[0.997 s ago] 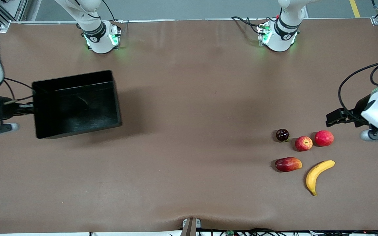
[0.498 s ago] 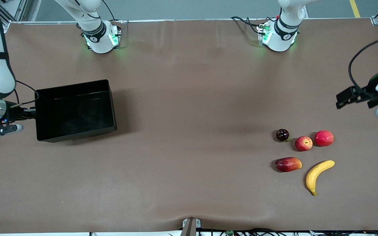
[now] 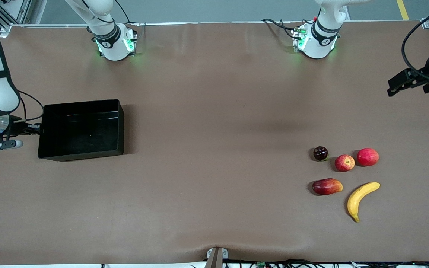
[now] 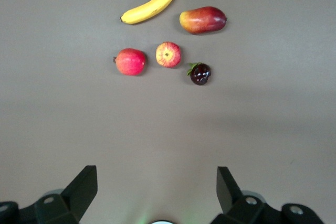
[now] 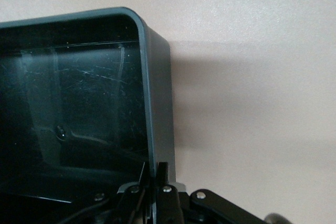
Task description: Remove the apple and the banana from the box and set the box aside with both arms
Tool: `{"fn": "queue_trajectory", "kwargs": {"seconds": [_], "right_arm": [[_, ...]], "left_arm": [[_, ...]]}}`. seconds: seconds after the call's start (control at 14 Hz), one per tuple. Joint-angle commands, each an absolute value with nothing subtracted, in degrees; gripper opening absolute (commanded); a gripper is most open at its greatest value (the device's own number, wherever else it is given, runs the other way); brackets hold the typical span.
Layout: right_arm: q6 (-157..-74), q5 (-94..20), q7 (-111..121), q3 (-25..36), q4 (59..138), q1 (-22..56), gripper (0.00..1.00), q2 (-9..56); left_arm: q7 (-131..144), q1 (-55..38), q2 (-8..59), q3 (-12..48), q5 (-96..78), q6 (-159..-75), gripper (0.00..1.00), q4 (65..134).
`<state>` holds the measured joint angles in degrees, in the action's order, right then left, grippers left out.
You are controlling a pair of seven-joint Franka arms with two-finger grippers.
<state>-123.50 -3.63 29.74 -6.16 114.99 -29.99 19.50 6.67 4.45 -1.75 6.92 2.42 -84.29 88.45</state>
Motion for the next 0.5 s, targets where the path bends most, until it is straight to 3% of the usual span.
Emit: {"fn": "queue_trajectory", "kwargs": {"seconds": [0.0, 0.07, 0.14, 0.43], "right_arm": [[-123.5, -6.0, 30.7, -4.0, 115.0, -28.0, 0.00, 19.8], [-122.4, -6.0, 30.6, -4.0, 114.4, -28.0, 0.55, 20.0], [-120.0, -6.0, 30.7, -4.0, 113.0, -28.0, 1.00, 20.3], [-103.0, -6.0, 31.4, -4.4, 104.3, -26.2, 1.00, 20.0]], "left_arm": [[8.2, 3.7, -5.2, 6.1, 1.2, -83.5, 1.00, 90.8], [9.0, 3.7, -5.2, 6.1, 1.3, -83.4, 1.00, 90.3], [9.0, 4.0, -5.4, 6.2, 1.1, -83.3, 1.00, 90.3], [9.1, 3.8, -5.4, 8.0, 1.1, -82.6, 1.00, 90.4]]}}
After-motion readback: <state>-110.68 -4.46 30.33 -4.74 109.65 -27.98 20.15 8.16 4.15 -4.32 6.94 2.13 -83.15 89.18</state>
